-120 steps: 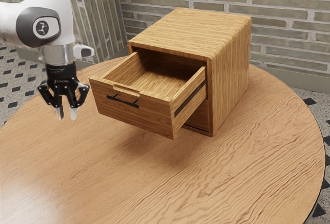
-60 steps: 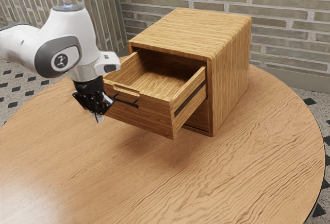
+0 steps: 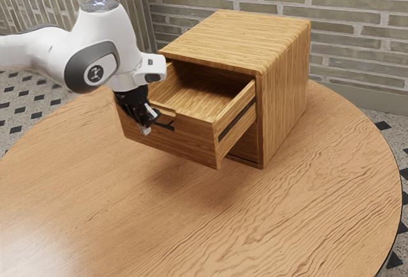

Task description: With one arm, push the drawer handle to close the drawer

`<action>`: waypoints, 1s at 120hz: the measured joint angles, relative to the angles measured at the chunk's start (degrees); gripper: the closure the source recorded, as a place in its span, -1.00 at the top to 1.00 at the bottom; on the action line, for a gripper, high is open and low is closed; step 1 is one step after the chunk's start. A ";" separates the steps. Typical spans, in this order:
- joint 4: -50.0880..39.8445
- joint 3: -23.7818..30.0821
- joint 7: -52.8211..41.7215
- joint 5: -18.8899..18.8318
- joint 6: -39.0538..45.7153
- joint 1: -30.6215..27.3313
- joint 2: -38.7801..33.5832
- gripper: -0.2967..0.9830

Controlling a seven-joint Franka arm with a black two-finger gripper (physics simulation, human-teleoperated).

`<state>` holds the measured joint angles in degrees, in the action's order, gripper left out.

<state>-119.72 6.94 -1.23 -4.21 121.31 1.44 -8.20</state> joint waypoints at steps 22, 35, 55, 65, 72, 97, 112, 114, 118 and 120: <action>6.30 0.00 -2.10 -0.12 0.68 0.24 6.12 -0.69; 9.66 0.08 -3.11 -0.28 0.86 0.31 9.32 -0.69; 14.92 -0.03 -4.41 -0.44 0.94 0.38 13.90 -0.69; 18.25 -0.08 -4.98 -0.50 0.86 0.46 16.72 -0.69; 20.64 -0.28 -5.46 -0.52 0.74 0.78 18.69 -0.69; 29.31 -0.66 -7.22 -0.62 -0.67 1.35 25.49 -0.69; 33.85 -0.78 -8.31 -0.68 -1.98 1.44 28.58 -0.69; 34.63 -0.78 -8.47 -0.70 -2.18 1.45 29.06 -0.69; 36.05 -0.79 -8.81 -0.77 -2.56 1.45 29.95 -0.69; 36.55 -0.79 -8.97 -0.79 -2.73 1.45 30.30 -0.69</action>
<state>-83.16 6.15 -10.19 -5.00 118.58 2.89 22.10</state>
